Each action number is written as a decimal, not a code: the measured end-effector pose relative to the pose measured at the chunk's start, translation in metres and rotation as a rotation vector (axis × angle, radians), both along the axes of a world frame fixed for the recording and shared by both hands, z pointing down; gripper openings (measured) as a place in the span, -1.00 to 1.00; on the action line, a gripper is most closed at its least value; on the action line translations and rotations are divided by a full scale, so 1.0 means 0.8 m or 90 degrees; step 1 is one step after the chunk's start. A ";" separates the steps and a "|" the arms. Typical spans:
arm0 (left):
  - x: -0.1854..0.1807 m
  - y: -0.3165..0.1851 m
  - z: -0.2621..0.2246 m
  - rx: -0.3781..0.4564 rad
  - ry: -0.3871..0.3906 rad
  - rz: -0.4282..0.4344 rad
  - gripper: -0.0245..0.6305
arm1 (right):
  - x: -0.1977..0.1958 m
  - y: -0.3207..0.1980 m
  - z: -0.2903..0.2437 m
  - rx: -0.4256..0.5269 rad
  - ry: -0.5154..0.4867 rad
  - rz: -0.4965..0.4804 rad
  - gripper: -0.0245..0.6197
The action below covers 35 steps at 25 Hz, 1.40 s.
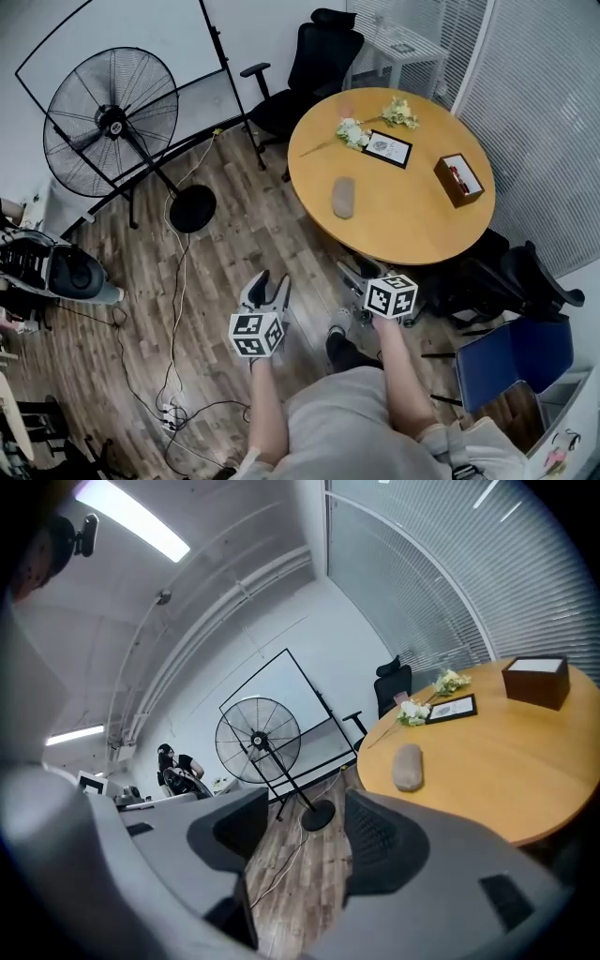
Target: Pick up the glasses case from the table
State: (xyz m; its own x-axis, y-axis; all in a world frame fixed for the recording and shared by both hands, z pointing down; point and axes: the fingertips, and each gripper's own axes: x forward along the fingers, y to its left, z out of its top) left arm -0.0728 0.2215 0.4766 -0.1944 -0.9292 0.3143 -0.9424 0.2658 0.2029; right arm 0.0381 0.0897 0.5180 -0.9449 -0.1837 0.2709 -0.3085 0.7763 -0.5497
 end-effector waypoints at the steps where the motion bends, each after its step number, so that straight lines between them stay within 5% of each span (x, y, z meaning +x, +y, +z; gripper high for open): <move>1: -0.008 -0.011 -0.003 0.003 0.000 -0.001 -0.36 | -0.007 -0.010 -0.002 -0.001 -0.002 0.002 -0.19; 24: -0.077 -0.274 0.022 -0.013 0.005 0.086 -0.36 | -0.109 -0.258 0.009 -0.006 0.009 0.037 -0.19; 35: -0.098 -0.280 0.042 -0.045 0.003 0.071 -0.36 | -0.127 -0.283 0.035 -0.035 0.016 0.027 -0.19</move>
